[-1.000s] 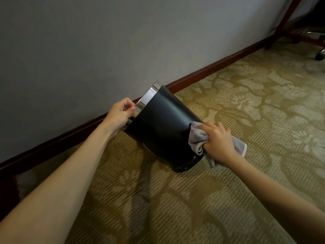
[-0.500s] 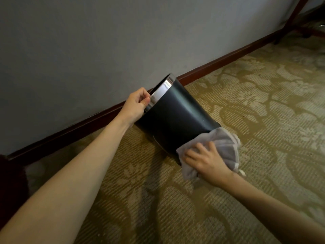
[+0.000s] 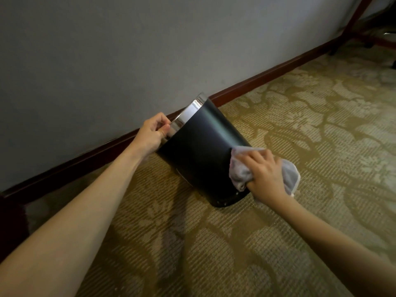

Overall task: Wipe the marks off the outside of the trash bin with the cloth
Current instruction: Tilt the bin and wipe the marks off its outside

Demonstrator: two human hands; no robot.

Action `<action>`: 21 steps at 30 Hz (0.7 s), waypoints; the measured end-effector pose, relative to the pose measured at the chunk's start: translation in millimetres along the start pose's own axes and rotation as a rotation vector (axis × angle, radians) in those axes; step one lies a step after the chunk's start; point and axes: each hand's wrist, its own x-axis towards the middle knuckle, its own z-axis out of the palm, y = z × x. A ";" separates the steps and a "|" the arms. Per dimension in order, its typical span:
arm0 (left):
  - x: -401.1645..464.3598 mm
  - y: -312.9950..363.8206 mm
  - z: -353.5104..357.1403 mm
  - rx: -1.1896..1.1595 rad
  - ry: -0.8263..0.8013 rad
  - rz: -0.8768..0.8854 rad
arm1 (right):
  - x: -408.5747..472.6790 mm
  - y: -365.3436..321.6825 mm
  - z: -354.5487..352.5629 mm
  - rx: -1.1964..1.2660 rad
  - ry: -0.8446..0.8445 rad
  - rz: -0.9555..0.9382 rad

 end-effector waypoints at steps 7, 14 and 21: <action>-0.9 1.0 4.2 -0.002 -0.036 0.091 | 29.7 32.0 -4.8 0.164 -0.159 0.203; -0.1 1.8 -0.8 -0.002 -0.039 0.037 | 60.4 36.4 -8.8 0.309 -0.258 0.540; -9.9 15.5 10.5 -0.016 -0.077 0.128 | 106.4 -24.2 -29.2 0.353 -0.020 0.156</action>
